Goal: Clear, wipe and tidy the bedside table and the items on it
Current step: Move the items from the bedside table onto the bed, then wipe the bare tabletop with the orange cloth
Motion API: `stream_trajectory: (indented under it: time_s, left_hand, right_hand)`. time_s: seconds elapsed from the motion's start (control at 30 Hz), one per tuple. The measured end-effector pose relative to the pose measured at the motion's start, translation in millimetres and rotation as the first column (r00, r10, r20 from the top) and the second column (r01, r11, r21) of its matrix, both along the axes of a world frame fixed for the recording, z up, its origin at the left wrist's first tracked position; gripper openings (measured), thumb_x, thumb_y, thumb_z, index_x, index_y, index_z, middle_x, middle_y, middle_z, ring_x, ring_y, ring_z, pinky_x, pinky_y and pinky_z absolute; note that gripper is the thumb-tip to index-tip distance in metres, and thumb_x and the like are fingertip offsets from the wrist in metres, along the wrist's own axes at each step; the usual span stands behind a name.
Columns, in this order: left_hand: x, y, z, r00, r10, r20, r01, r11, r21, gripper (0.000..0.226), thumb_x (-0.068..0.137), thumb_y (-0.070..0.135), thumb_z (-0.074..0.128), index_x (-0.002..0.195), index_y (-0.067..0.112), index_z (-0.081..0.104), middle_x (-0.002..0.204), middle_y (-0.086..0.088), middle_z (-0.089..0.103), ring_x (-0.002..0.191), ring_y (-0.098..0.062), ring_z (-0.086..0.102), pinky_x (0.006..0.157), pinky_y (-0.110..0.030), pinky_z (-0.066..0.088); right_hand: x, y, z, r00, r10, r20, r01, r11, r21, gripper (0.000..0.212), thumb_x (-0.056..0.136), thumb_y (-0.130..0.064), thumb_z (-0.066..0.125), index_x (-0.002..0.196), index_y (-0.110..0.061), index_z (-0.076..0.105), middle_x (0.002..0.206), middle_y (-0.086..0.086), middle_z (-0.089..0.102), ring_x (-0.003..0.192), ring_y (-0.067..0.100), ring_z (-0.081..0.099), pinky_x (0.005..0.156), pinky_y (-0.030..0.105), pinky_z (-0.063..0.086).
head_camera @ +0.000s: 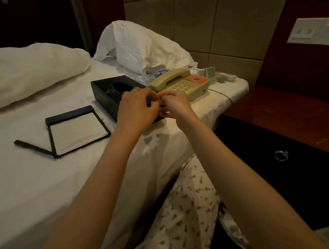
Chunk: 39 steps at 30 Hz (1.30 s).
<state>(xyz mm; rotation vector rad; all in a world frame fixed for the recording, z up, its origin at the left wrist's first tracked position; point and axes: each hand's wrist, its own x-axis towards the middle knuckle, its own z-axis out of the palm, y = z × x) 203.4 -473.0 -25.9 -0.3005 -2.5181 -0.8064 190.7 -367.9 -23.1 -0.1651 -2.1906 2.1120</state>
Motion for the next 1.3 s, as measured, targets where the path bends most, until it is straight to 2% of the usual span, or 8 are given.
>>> stream_trajectory:
  time_s: [0.13,0.27,0.4,0.6,0.77,0.93,1.07,1.3]
  left_hand:
    - [-4,33,-6,0.990,-0.140,0.031,0.138,0.987,0.079,0.023,0.085,0.020,0.054,0.102,0.025,0.068,0.110,-0.002,0.062,0.105,-0.024,0.053,0.080,-0.030,0.042]
    - [-2,73,-14,0.969,-0.231,0.083,0.222,0.969,0.111,0.020,0.085,0.018,0.056,0.100,0.026,0.067,0.119,0.000,0.062,0.112,-0.019,0.053,0.082,-0.028,0.041]
    - [1,113,-24,0.923,-0.356,0.144,0.339,0.932,0.127,0.021,0.086,0.019,0.056,0.103,0.024,0.067,0.122,0.001,0.060,0.112,-0.016,0.053,0.082,-0.025,0.039]
    - [13,171,-30,0.840,-0.502,0.207,0.487,0.865,0.123,0.022,0.089,0.017,0.053,0.107,0.020,0.066,0.118,0.003,0.061,0.109,-0.015,0.054,0.081,-0.022,0.037]
    - [20,214,-39,0.727,-0.622,0.291,0.612,0.779,0.138,0.014,0.088,0.020,0.054,0.099,0.027,0.061,0.117,0.003,0.061,0.107,-0.016,0.056,0.084,-0.029,0.046]
    - [38,257,-37,0.618,-0.717,0.321,0.716,0.683,0.146,0.018,0.091,0.021,0.053,0.106,0.023,0.063,0.112,0.006,0.060,0.100,-0.010,0.053,0.075,-0.025,0.040]
    - [52,291,-35,0.536,-0.772,0.341,0.777,0.609,0.160,0.016,0.092,0.020,0.052,0.104,0.024,0.062,0.108,0.006,0.059,0.089,-0.008,0.052,0.073,-0.025,0.039]
    - [70,342,-33,0.434,-0.817,0.380,0.841,0.519,0.154,0.019,0.091,0.021,0.053,0.107,0.025,0.062,0.114,0.004,0.060,0.101,-0.010,0.053,0.081,-0.026,0.042]
  right_hand:
    - [5,39,-3,0.991,-0.123,0.058,0.124,0.992,-0.021,0.024,0.090,-0.001,0.044,0.085,-0.015,0.063,0.081,0.005,0.064,0.063,0.016,0.059,0.059,0.025,0.050]
    - [19,88,-10,0.955,-0.271,0.122,0.279,0.959,-0.050,0.028,0.095,-0.005,0.039,0.079,-0.018,0.058,0.081,0.003,0.063,0.061,0.014,0.058,0.055,0.023,0.048]
    - [43,139,-20,0.882,-0.438,0.175,0.452,0.890,-0.050,0.028,0.095,-0.004,0.037,0.081,-0.015,0.059,0.073,0.002,0.060,0.055,0.012,0.054,0.051,0.021,0.046]
    - [78,200,-25,0.744,-0.607,0.279,0.629,0.777,0.015,0.028,0.097,-0.008,0.040,0.079,-0.018,0.060,0.085,0.001,0.063,0.067,0.013,0.058,0.059,0.025,0.049]
    - [106,235,-28,0.649,-0.704,0.287,0.728,0.685,0.033,0.025,0.097,-0.007,0.041,0.085,-0.018,0.060,0.085,0.001,0.063,0.069,0.013,0.058,0.061,0.025,0.049]
    - [135,266,-29,0.583,-0.767,0.267,0.792,0.610,0.023,0.024,0.095,-0.006,0.042,0.091,-0.016,0.063,0.083,0.001,0.064,0.067,0.012,0.058,0.058,0.023,0.049]
    - [156,292,-26,0.517,-0.816,0.258,0.841,0.540,0.023,0.027,0.094,-0.004,0.041,0.081,-0.019,0.061,0.083,0.001,0.064,0.066,0.013,0.058,0.055,0.023,0.048]
    - [193,335,-19,0.423,-0.873,0.240,0.900,0.435,-0.005,0.029,0.093,-0.004,0.037,0.078,-0.018,0.058,0.081,0.002,0.062,0.063,0.013,0.056,0.055,0.022,0.047]
